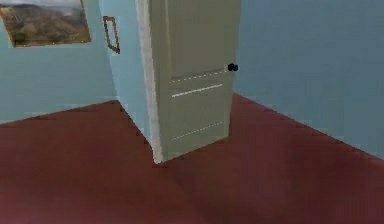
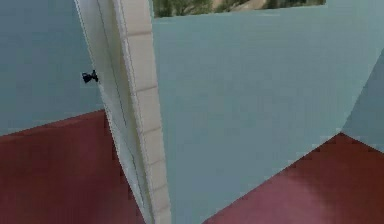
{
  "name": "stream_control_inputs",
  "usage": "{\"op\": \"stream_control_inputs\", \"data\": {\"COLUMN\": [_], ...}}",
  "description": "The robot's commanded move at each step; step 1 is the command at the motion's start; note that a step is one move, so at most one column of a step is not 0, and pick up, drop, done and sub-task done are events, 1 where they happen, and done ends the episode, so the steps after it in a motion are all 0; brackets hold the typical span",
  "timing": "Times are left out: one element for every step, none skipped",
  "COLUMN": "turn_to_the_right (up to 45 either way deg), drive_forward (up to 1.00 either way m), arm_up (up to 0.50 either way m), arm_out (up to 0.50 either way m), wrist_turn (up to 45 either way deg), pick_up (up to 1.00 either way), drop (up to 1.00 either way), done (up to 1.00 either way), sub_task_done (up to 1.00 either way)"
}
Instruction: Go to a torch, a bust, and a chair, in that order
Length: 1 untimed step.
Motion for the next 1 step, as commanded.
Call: {"op": "stream_control_inputs", "data": {"turn_to_the_right": [0.0], "drive_forward": [0.10], "arm_up": [0.00], "arm_out": [0.00], "wrist_turn": [0.0], "pick_up": [0.00], "drop": [0.00], "done": [0.00], "sub_task_done": [0.00]}}
